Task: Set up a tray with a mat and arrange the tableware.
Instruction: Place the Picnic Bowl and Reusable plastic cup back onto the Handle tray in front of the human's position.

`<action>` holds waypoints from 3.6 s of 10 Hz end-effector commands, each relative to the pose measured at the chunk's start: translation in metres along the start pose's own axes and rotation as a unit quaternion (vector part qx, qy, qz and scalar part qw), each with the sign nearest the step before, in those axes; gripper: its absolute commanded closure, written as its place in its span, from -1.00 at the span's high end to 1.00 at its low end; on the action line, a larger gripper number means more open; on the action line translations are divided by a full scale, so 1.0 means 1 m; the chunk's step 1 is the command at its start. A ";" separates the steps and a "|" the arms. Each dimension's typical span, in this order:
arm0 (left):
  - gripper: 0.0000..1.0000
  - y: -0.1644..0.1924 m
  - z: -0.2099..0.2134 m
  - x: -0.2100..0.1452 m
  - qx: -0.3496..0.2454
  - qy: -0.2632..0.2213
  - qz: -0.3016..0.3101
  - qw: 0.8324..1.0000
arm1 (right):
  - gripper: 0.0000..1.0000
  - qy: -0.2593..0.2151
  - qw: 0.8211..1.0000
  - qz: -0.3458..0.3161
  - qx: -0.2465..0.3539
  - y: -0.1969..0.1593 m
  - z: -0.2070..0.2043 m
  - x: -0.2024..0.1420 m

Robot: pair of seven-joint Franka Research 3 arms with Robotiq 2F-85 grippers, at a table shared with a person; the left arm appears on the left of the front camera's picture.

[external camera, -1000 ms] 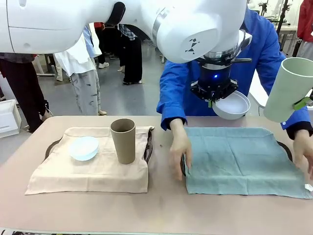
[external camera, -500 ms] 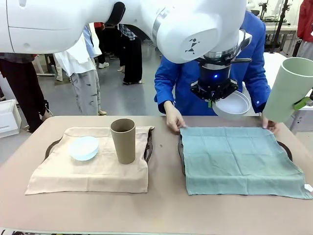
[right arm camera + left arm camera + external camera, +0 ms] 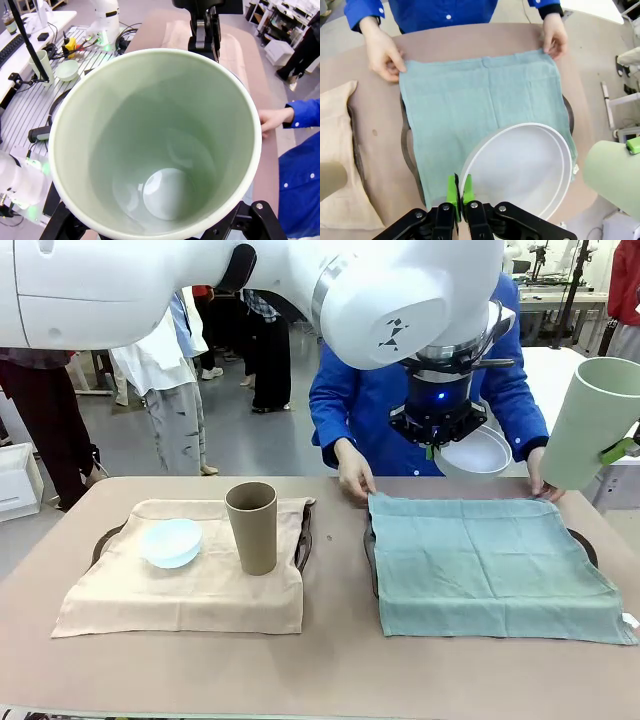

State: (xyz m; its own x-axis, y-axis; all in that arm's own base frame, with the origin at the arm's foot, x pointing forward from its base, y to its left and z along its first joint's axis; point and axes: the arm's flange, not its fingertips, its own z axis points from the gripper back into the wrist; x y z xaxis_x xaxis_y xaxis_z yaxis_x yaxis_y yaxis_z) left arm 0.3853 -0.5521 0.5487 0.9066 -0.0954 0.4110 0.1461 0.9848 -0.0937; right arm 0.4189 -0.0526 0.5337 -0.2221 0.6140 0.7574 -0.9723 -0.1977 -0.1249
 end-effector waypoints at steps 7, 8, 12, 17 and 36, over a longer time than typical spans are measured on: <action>-0.91 0.000 0.000 0.000 0.000 0.000 0.000 1.000 | 0.67 0.000 1.000 0.000 0.000 0.000 0.000 0.000; -0.91 0.011 -0.008 0.000 -0.009 -0.011 -0.012 1.000 | 0.67 -0.002 1.000 0.017 0.013 -0.005 -0.002 -0.011; -0.91 0.041 -0.068 -0.007 -0.072 0.025 0.001 0.997 | 0.67 -0.028 0.998 0.038 0.033 -0.037 -0.032 -0.080; -0.91 0.051 -0.121 -0.019 -0.048 0.083 0.007 0.995 | 0.67 -0.037 0.997 0.022 0.065 -0.071 -0.076 -0.140; -0.91 0.050 -0.199 -0.008 -0.058 0.063 -0.035 0.996 | 0.67 -0.031 0.995 -0.030 0.085 -0.092 -0.134 -0.191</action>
State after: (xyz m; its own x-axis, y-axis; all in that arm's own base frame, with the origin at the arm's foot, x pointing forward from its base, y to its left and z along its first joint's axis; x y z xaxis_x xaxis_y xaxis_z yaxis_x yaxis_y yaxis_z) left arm 0.4598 -0.5282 0.3608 0.9388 -0.1724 0.2982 0.2295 0.9587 -0.1681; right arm 0.5360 -0.0519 0.3112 -0.1693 0.5793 0.7973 -0.9477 -0.3179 0.0297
